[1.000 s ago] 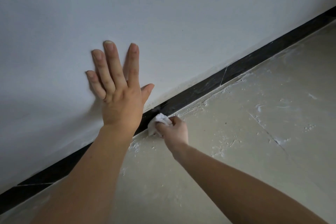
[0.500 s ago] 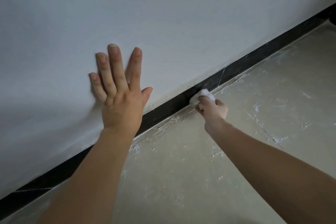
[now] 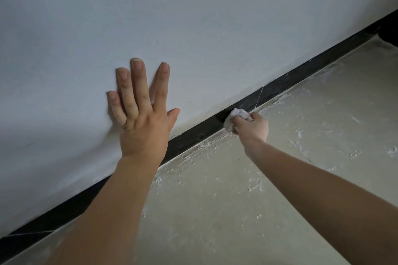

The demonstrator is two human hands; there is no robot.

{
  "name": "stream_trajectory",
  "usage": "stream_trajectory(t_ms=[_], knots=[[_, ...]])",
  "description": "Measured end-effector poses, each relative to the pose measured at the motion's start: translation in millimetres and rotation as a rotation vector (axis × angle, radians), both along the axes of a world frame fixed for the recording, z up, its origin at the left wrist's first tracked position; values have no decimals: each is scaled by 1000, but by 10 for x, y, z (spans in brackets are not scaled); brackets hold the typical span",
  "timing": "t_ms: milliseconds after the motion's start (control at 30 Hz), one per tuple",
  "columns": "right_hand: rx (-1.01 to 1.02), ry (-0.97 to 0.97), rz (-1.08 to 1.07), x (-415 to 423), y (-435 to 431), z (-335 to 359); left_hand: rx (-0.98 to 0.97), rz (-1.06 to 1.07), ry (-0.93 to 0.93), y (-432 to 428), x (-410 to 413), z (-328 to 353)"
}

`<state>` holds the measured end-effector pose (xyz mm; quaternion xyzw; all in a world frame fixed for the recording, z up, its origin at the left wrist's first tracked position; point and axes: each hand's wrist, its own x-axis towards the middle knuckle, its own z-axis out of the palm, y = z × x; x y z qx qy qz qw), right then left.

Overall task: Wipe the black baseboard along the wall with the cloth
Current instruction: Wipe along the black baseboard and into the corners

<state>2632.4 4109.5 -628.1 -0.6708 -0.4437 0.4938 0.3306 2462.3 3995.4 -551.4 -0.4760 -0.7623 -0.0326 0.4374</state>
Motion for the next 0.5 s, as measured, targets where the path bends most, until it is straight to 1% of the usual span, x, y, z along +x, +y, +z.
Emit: stream_trajectory(t_ms=[100,167,200,267,333,367,433,500], knots=[[-52,16,-120,94,180,-4,-6,10,20,-3,2,2],[-59,22,-136,143,149,7,-2,2,19,-5,1,-13],[-63,11,-100,152,73,-3,5,-3,16,-5,-3,-18],[-40,-20,76,110,-157,-10,17,-15,0,-2,-7,-11],[26,-33,257,6,-336,24,12,-32,-29,0,-6,9],[66,-39,308,-50,-365,42,10,-35,-41,-2,2,12],[121,-87,338,-117,-315,86,13,-24,-45,-7,21,2],[143,-162,324,-115,-212,128,17,-5,-42,-3,34,-9]])
